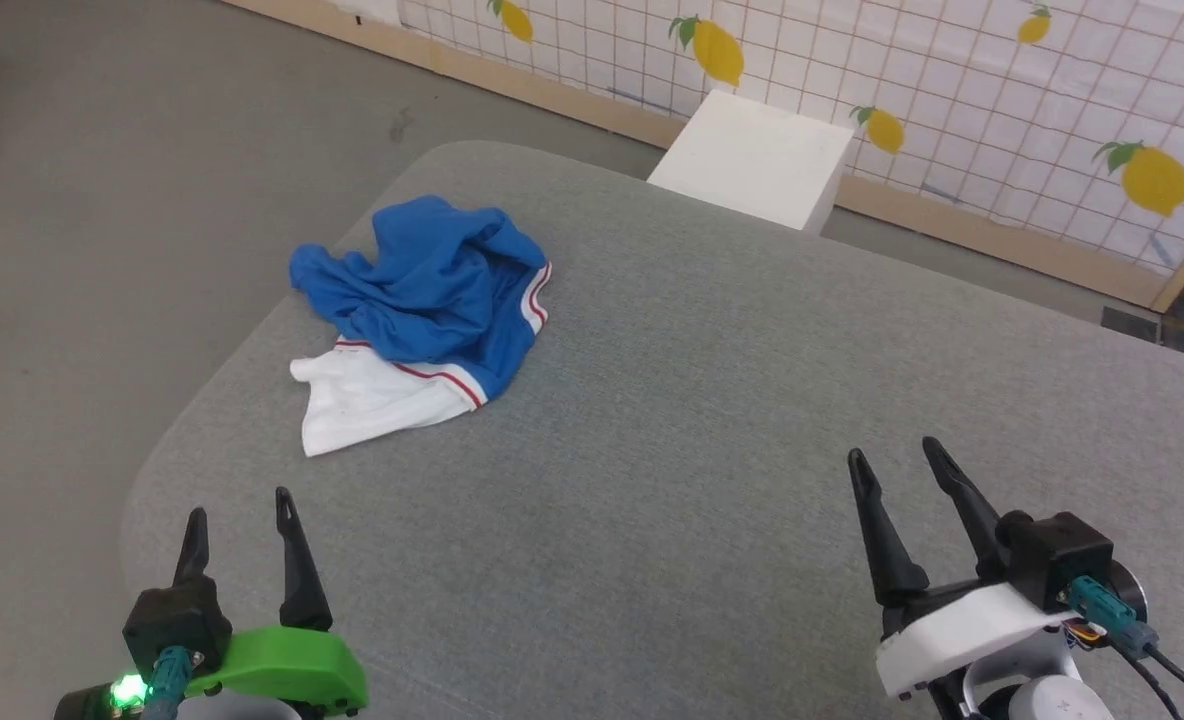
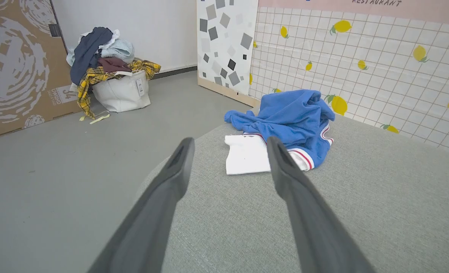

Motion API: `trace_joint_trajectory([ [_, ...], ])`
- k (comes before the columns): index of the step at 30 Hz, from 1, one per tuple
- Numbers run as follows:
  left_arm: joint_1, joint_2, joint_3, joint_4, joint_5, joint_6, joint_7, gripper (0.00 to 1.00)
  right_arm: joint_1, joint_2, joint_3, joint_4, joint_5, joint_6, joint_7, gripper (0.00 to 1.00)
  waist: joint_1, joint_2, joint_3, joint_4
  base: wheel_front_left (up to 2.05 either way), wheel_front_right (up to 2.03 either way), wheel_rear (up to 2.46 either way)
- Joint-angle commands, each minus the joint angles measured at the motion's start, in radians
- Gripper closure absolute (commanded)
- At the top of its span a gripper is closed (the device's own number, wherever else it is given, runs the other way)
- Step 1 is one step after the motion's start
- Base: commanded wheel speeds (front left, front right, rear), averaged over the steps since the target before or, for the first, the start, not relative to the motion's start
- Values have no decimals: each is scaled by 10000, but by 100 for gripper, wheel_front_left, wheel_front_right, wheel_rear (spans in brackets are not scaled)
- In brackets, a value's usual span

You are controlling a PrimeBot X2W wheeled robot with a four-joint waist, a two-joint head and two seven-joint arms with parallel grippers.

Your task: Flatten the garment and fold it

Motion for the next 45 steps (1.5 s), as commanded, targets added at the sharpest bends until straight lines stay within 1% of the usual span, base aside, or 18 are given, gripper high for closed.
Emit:
trace_joint_trajectory([
  [1,178,92,-17,-61,-91,107,-92,0,-199,11,1,46,139,-15,-94,0,0,0,21,103,0,0,0],
  [13,159,205,25,-159,-449,413,-279,0,-239,14,-47,119,266,-16,-260,0,0,0,97,538,0,0,0],
  [15,-162,349,43,-105,-655,273,-291,0,-212,14,-111,118,287,-17,-282,0,0,0,182,603,0,0,0],
  [18,-996,663,-9,268,-927,-142,-148,0,-316,15,-97,19,223,-17,-230,0,0,0,516,454,0,0,0],
  [23,-2959,1195,-83,1385,-1368,-1061,278,0,-749,15,-76,-341,-86,-17,-26,0,0,0,1517,-306,0,0,0],
  [25,-3932,1451,-17,1974,-1617,-1447,472,0,-1023,15,-48,-555,-263,-17,101,0,0,0,2165,-759,0,0,0],
  [27,-4726,1699,20,2429,-1740,-1713,673,0,-1241,15,-50,-705,-387,-17,177,0,0,0,2671,-1120,0,0,0],
  [30,-6102,2090,230,3148,-2240,-2211,1234,0,-1603,15,-32,-983,-547,-17,287,0,0,0,3602,-1812,0,0,0],
  [33,-7364,2623,494,3705,-2653,-2542,1977,0,-1953,15,-86,-1228,-610,-17,294,0,0,0,4522,-2499,0,0,0],
  [39,-8925,3460,759,4217,-3606,-3043,4200,0,-2383,15,-251,-1427,-542,-17,89,0,0,0,5875,-3511,0,0,0],
  [41,-9185,3720,847,4366,-3918,-3119,4955,0,-2486,15,-262,-1412,-468,-17,-26,0,0,0,6186,-3775,0,0,0],
  [43,-9336,3846,1011,4521,-4245,-3043,5586,0,-2567,15,-275,-1388,-382,-17,-146,0,0,0,6401,-3980,0,0,0],
  [45,-9420,3868,1310,4668,-4590,-2709,6114,0,-2637,15,-261,-1346,-282,-17,-263,0,0,0,6566,-4171,0,0,0],
])
